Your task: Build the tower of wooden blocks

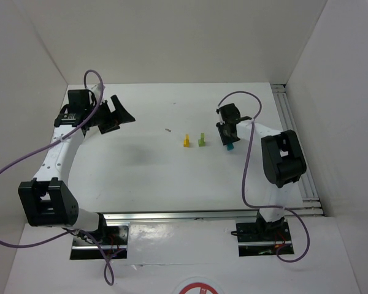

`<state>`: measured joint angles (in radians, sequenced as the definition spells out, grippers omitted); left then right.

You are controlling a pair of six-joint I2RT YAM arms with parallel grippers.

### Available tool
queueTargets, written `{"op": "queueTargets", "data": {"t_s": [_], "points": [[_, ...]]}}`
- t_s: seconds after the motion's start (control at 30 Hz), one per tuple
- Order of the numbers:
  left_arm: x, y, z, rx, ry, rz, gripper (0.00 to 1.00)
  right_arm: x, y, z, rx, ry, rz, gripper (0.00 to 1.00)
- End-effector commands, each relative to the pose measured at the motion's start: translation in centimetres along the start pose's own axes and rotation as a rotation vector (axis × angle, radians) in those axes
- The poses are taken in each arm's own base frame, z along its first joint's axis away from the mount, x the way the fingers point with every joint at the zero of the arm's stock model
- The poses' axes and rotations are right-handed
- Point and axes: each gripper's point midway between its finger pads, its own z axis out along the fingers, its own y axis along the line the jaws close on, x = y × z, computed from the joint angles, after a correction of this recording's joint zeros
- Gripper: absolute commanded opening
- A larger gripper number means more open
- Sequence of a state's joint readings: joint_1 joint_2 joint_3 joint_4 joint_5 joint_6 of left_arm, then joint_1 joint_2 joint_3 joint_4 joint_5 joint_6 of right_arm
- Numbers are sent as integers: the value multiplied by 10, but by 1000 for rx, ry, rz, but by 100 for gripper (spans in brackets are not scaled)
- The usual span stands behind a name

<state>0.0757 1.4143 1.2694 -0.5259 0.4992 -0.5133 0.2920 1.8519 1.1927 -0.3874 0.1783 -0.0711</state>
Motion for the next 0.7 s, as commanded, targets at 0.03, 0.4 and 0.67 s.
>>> {"op": "queueTargets", "data": {"t_s": [0.03,0.4,0.67], "points": [[1,3,0,-9,-3,34,99,-20,5,3,-30,-44,22,33],[1,5,8,-11,17,31,97,-44,-4,-12,-46,-125,74,65],[3,2,9,-6,23,36,97,-37,-29,-53,42,-192,264,67]]}}
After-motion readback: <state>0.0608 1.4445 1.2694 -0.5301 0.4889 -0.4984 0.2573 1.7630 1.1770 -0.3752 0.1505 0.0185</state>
